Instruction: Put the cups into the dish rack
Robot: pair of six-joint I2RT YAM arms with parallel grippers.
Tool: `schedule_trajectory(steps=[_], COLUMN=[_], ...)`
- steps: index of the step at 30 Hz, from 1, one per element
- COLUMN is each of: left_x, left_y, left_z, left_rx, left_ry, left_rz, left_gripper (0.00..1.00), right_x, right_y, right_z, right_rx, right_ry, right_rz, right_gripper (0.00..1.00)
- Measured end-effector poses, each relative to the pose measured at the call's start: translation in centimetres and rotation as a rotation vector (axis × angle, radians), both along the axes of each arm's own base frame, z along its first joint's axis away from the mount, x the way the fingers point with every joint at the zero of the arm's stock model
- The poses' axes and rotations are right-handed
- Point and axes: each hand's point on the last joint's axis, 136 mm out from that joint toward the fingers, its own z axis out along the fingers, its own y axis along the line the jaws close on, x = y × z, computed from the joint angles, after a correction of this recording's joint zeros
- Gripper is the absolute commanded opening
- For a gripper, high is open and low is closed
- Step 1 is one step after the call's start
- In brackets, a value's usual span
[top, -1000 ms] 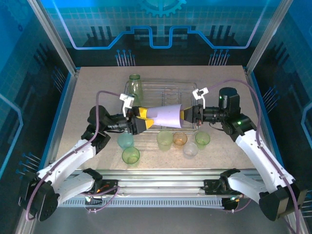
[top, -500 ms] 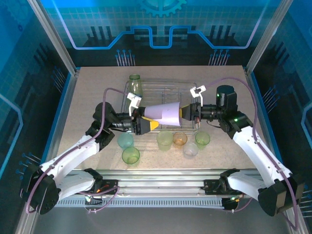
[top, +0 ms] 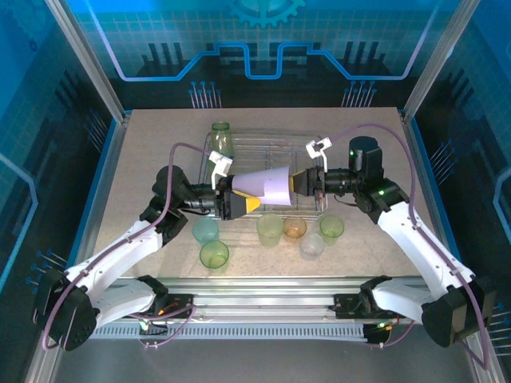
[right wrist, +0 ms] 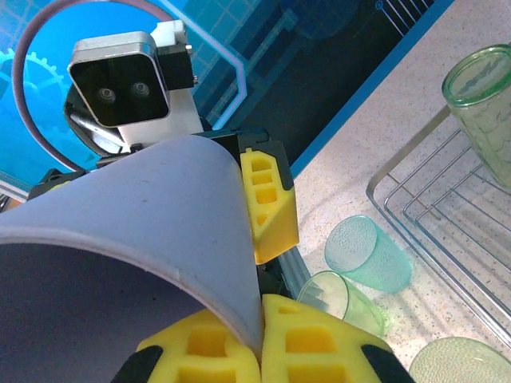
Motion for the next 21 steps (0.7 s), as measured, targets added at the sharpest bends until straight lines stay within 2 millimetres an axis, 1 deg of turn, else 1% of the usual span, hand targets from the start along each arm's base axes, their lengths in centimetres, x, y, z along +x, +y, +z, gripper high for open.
schedule_trajectory(steps=[3,6,8,16,21], left_x=[0.0,-0.1,-0.2,0.1,0.3], left_y=[0.0,0.1,0.2,0.7,0.8], left_z=[-0.1,-0.2,-0.2,-0.4,-0.4], left_rx=[0.014,0.021,0.023,0.042,0.048], left_ry=[-0.002,-0.009,-0.012,-0.003,-0.009], left_rz=[0.002,0.007,0.011,0.033,0.04], left_gripper=[0.92,0.86,0.84,0.92,0.92], right_x=[0.0,-0.1,-0.1,0.0,0.0], right_y=[0.1,0.2,0.3,0.9,1.1], right_z=[-0.2,0.0,0.0,-0.6,-0.9], right_rx=[-0.005,-0.006,-0.006,-0.018,-0.023], right_ry=[0.003,0.001,-0.001,0.015,0.022], right_rz=[0.001,0.007,0.011,0.029,0.035], right_gripper=[0.0,0.0,0.0,0.0,0.0])
